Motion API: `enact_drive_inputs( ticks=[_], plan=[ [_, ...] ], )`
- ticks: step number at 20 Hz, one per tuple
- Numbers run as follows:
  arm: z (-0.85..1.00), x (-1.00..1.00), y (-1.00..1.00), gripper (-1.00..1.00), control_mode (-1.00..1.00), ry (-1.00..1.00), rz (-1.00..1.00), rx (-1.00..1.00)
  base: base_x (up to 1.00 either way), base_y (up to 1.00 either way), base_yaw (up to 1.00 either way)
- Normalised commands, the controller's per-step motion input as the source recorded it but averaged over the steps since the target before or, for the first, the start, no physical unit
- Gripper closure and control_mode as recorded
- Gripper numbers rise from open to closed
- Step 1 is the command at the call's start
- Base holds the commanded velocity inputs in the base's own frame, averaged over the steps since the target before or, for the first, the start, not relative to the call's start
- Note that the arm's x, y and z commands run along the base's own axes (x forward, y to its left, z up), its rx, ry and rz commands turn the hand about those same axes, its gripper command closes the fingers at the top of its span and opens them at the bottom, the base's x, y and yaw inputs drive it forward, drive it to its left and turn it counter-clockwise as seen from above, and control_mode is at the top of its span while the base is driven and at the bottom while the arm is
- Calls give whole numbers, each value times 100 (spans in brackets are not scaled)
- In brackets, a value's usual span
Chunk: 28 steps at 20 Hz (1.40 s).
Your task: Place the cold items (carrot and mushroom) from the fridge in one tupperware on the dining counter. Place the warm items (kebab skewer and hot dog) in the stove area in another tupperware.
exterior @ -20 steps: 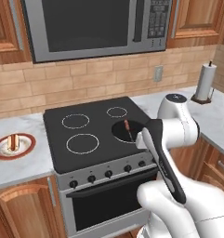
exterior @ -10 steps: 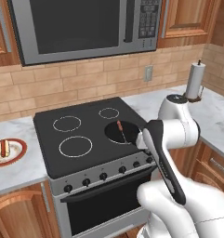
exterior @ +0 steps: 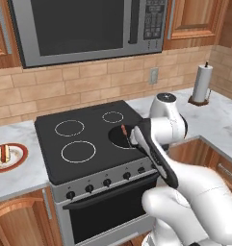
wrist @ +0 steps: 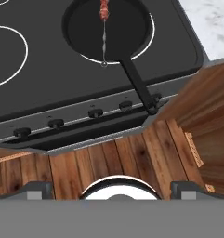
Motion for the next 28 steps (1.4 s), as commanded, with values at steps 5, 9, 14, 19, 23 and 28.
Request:
enact_drive_inputs(
  ticks=[5,9,14,19,23,28],
  plan=[
    [-7,100,0,-100,-100,0,3,-2,0,0,0],
    [-20,100,1,-100,-100,0,0,-2,0,0,0],
    [-22,100,0,-100,-100,3,-2,0,0,0,0],
    [-14,100,0,-100,-100,11,-9,0,0,0,0],
    [-21,100,14,-100,-100,13,-9,0,0,0,0],
    [-34,80,4,-100,-100,1,-1,0,0,0,0]
  ],
)
